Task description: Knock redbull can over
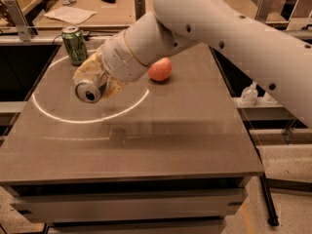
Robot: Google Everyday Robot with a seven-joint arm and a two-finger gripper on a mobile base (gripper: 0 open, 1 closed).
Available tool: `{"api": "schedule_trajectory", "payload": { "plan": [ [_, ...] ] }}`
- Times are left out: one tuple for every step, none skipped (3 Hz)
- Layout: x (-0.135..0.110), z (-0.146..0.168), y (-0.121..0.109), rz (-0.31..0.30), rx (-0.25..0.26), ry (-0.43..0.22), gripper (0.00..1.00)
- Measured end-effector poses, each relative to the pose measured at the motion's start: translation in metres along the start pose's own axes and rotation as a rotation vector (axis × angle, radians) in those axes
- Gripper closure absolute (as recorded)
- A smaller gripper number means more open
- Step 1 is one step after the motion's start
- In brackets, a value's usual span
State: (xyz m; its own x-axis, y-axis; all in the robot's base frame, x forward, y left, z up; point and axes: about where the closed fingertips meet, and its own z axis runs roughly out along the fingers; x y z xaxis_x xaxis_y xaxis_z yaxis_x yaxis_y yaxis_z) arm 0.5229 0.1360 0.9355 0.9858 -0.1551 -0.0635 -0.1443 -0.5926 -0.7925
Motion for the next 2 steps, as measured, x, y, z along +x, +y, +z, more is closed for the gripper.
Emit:
{"api": "schedule_trajectory", "payload": {
  "plan": [
    [0.01,0.01,0.028,0.006,-0.079,0.066,1.0],
    [0.013,0.021,0.05,-0.018,-0.159,0.083,1.0]
  ]
}}
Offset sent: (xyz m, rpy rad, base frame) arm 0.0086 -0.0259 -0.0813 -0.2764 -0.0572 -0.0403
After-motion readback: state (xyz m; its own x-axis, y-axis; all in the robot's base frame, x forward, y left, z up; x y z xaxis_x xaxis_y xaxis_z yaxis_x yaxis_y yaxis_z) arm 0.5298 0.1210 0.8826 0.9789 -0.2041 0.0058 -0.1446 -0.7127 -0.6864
